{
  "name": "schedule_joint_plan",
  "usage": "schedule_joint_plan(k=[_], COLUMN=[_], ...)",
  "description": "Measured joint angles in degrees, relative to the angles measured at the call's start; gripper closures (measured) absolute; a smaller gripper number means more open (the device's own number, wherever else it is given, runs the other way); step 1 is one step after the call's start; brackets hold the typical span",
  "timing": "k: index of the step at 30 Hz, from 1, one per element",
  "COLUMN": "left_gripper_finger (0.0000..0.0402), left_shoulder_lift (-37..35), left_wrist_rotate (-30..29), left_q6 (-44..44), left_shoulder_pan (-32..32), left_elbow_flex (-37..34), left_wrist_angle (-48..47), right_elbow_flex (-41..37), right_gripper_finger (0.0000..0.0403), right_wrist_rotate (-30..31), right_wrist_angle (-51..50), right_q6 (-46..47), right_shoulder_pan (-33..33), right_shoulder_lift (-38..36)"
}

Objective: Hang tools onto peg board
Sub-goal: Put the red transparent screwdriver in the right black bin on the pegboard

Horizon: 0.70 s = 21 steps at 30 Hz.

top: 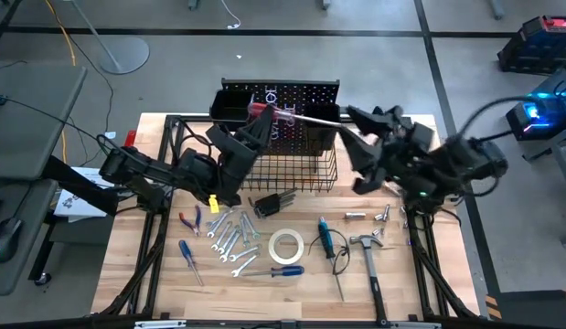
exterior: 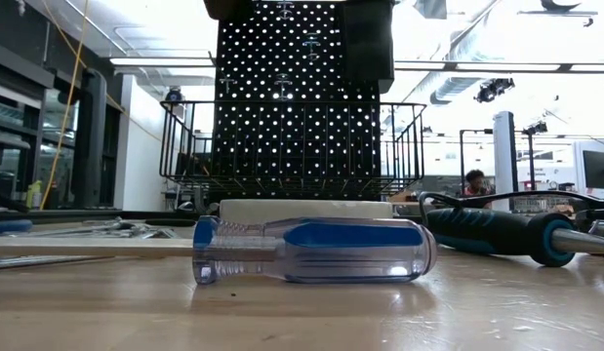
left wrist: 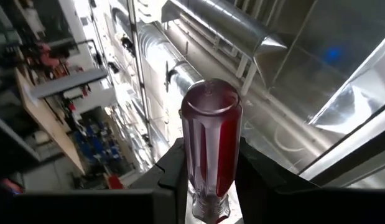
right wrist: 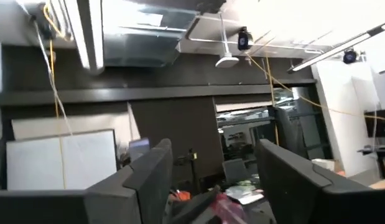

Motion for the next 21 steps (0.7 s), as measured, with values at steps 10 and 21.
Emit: schedule_joint_plan(k=[10, 21], left_gripper_finger=[0.0318, 0.0318], left_shoulder_lift=[-6.39, -1.21], left_wrist_rotate=[-5.21, -17.69], left_q6=[35.89, 27.43], left_shoulder_pan=[-3.47, 0.07], left_elbow_flex=[1.03, 30.47], left_wrist_angle=[-13.65, -78.60], right_elbow_flex=[0.02, 0.02], right_gripper_finger=[0.0183, 0.0182], right_wrist_rotate=[15.93, 24.31], right_wrist_angle=[-2.26, -4.49], right_q6=[-14.25, -19.12], right_shoulder_pan=[12.98, 16.83], right_shoulder_lift=[-10.00, -11.51])
